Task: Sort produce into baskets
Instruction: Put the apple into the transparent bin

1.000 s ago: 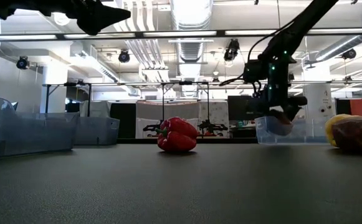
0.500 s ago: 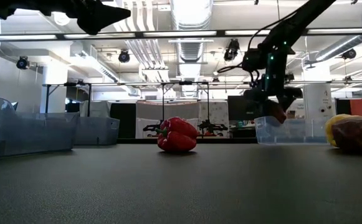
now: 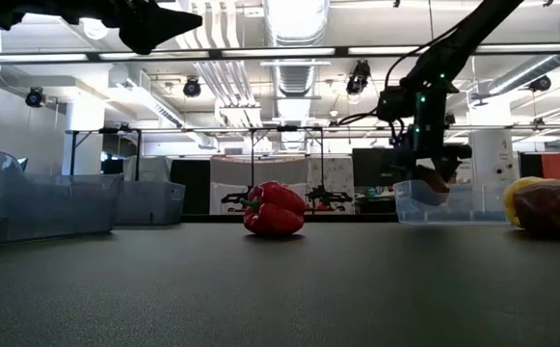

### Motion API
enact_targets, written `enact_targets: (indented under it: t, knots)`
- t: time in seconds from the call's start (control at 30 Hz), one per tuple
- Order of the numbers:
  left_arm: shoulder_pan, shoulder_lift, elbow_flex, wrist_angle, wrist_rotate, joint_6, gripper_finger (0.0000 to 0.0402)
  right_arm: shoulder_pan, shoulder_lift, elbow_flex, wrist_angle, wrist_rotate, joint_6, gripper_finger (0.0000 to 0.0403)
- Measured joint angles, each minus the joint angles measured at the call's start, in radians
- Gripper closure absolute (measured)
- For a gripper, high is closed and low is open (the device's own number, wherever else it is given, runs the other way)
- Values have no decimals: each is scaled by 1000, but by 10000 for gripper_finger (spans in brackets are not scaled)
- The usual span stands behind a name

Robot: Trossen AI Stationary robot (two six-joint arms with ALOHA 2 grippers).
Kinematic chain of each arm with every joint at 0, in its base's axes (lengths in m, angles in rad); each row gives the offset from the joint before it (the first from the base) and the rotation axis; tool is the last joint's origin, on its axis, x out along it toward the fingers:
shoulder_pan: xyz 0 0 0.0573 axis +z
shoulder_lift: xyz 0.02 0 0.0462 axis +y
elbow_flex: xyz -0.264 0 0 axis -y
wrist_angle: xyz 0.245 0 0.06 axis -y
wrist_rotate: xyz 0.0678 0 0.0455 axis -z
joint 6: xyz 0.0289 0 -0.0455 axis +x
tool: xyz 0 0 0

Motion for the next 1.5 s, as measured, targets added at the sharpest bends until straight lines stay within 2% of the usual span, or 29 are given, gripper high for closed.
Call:
enact_targets:
  t: [0.13,0.27,0.57,0.77,0.93,1.03,1.17,1.27,1.33,1.43,1.5]
  knots:
    - [0,0,0,0,0,0,24,-2,7,0,16,-17,1,66]
    - [0,0,0,0,0,0,24,-2,13,0,18,-27,12,20]
    - [0,0,0,0,0,0,24,-2,-6,0,19,-2,-27,31]
    - [0,0,0,0,0,0,24,37,-124,61,-115,-3,-80,30]
    - [0,0,0,0,0,23,24,229,-281,64,-325,-55,-33,29]
    - [0,0,0,0,0,25,24,422,-372,22,-398,-111,10,28]
    - [0,1,0,0,0,19,24,695,-467,-40,-401,-121,33,28]
    - [0,4,0,0,0,2,24,859,-500,-69,-409,-64,-17,28]
    - [0,4,0,0,0,-7,24,941,-506,-77,-415,-15,11,28]
    - [0,4,0,0,0,-20,24,1024,-493,-77,-437,42,48,28]
    - [0,4,0,-1,0,-24,24,1065,-476,-77,-453,47,-50,28]
